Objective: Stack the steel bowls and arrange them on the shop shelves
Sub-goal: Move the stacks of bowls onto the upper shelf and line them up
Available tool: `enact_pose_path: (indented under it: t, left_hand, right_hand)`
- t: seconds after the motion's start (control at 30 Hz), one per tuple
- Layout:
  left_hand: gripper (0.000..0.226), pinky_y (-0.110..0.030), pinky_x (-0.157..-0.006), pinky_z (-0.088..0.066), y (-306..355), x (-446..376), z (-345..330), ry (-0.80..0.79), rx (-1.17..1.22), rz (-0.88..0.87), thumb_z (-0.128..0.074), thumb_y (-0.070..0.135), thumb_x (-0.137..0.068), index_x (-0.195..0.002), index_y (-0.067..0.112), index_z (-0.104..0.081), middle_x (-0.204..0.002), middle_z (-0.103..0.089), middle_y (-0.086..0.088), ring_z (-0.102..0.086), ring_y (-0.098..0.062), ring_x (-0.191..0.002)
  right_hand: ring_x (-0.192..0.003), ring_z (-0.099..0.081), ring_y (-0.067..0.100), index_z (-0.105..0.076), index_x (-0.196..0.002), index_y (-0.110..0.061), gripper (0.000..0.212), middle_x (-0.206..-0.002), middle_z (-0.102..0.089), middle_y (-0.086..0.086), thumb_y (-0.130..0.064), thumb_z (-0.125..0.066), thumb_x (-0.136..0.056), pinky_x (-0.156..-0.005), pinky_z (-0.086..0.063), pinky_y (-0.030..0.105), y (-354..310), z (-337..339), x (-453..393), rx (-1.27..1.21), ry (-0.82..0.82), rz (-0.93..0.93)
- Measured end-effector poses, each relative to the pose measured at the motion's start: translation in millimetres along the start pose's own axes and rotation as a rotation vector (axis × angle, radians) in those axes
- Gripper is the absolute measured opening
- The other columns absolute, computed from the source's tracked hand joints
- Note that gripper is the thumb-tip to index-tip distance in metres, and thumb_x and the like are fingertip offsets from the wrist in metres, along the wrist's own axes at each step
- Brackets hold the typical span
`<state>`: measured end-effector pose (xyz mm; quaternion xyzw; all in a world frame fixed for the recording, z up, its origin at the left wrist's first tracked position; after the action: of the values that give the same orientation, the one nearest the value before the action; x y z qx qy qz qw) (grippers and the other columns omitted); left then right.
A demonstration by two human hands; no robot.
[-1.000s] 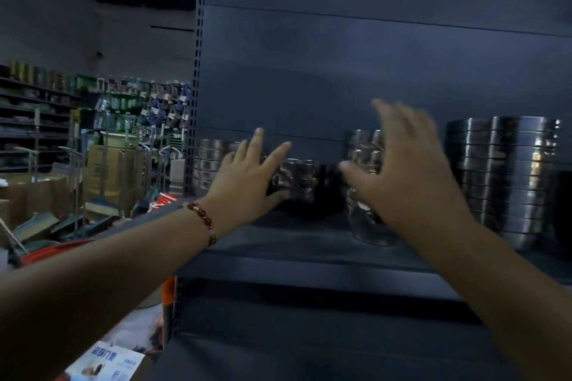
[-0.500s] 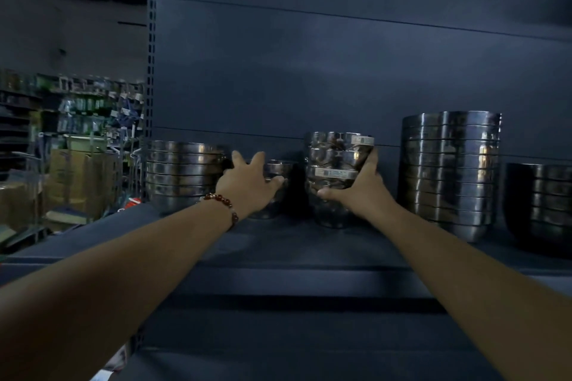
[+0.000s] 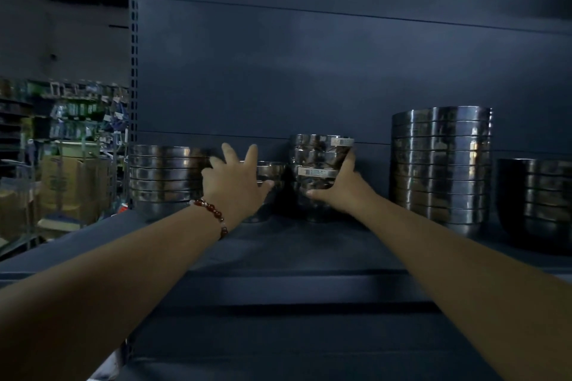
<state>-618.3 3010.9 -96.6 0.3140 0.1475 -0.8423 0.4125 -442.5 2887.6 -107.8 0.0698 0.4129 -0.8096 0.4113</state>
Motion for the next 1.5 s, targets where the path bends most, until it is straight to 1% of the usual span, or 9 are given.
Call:
enact_pose_path:
  t: [0.17,0.3,0.4,0.47,0.57,0.7,0.9,1.33,1.5]
  left_hand:
    - [0.091,-0.053,-0.111,-0.034,60,2,29,0.093,0.072,-0.228,-0.045,0.067,-0.092,-0.157,0.029,0.005,-0.163,-0.007,-0.023,-0.022,-0.043,-0.146]
    - [0.097,-0.053,-0.109,-0.036,103,-6,32,0.025,0.36,-0.257,-0.052,0.07,-0.087,-0.157,0.037,0.006,-0.165,0.0,-0.019,-0.027,-0.043,-0.144]
    - [0.106,-0.054,-0.108,-0.04,117,-13,14,-0.041,0.552,-0.172,-0.061,0.071,-0.081,-0.155,0.042,0.01,-0.164,0.014,-0.019,-0.028,-0.047,-0.142]
    - [0.109,-0.054,-0.108,-0.041,123,-15,3,-0.046,0.607,-0.128,-0.065,0.068,-0.079,-0.155,0.042,0.009,-0.162,0.019,-0.019,-0.029,-0.049,-0.141]
    - [0.105,-0.049,-0.101,-0.046,125,-17,1,0.016,0.587,-0.118,-0.068,0.06,-0.082,-0.156,0.038,0.004,-0.162,0.017,-0.022,-0.036,-0.049,-0.136]
    - [0.102,-0.046,-0.087,-0.056,121,-17,1,0.04,0.54,-0.132,-0.069,0.053,-0.085,-0.155,0.036,0.003,-0.161,0.012,-0.027,-0.059,-0.045,-0.111]
    - [0.104,-0.047,-0.092,-0.054,121,-20,3,0.052,0.517,-0.145,-0.07,0.053,-0.085,-0.155,0.036,0.005,-0.162,0.008,-0.027,-0.058,-0.044,-0.114]
    - [0.108,-0.05,-0.098,-0.046,120,-18,16,0.082,0.259,-0.123,-0.061,0.066,-0.084,-0.155,0.033,0.013,-0.162,0.011,-0.025,-0.039,-0.046,-0.134]
    - [0.108,-0.057,-0.115,-0.028,161,-14,47,0.238,0.1,-0.293,-0.055,0.071,-0.083,-0.154,0.032,0.016,-0.162,0.017,-0.02,-0.011,-0.048,-0.148]
  right_hand:
    - [-0.149,-0.015,0.033,-0.001,-0.156,-0.028,0.106,-0.165,-0.006,0.008,-0.057,-0.068,-0.08,-0.119,-0.022,0.049,-37,68,68,0.379,0.184,0.342]
    - [-0.149,-0.013,0.03,-0.009,-0.155,-0.027,0.104,-0.163,-0.014,0.008,-0.052,-0.073,-0.077,-0.119,-0.02,0.052,3,172,118,0.199,0.534,0.261]
    - [-0.15,-0.01,0.024,0.009,-0.156,-0.022,0.129,-0.165,-0.003,0.006,-0.048,-0.082,-0.068,-0.119,-0.015,0.04,80,173,105,-0.175,0.358,-0.054]
    - [-0.147,-0.024,0.023,0.005,-0.156,-0.023,0.134,-0.163,-0.016,0.006,-0.051,-0.084,-0.061,-0.116,-0.023,0.036,111,150,95,-0.343,0.201,-0.175]
    - [-0.119,-0.055,0.02,-0.027,-0.146,-0.02,0.112,-0.137,-0.054,0.001,-0.056,-0.084,-0.056,-0.102,-0.043,0.036,129,135,76,-0.37,0.144,-0.183]
    - [-0.098,-0.055,0.009,-0.027,-0.143,-0.016,0.094,-0.116,-0.055,-0.009,-0.048,-0.08,-0.073,-0.086,-0.042,0.028,129,121,50,-0.347,0.084,-0.161]
    - [-0.139,-0.037,0.028,0.005,-0.153,-0.003,0.122,-0.156,-0.032,0.011,-0.049,-0.078,-0.076,-0.11,-0.033,0.034,125,96,5,-0.273,0.001,-0.246]
    - [-0.141,-0.034,0.031,0.017,-0.153,-0.013,0.129,-0.16,-0.023,0.012,-0.047,-0.08,-0.075,-0.116,-0.031,0.041,123,68,-17,-0.244,-0.035,-0.241]
    - [-0.149,-0.019,0.019,0.003,-0.156,-0.02,0.115,-0.164,-0.013,0.001,-0.05,-0.075,-0.078,-0.116,-0.019,0.031,90,136,37,-0.002,0.1,0.07]
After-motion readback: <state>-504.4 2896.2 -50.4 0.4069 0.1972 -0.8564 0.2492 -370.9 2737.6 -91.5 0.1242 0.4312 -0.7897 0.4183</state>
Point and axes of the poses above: each hand's wrist, its own x-axis away from the middle knuckle, its own z-axis out of the back of the hand, y = z × x, the point moved 10 cm from there along -x, towards the middle knuckle
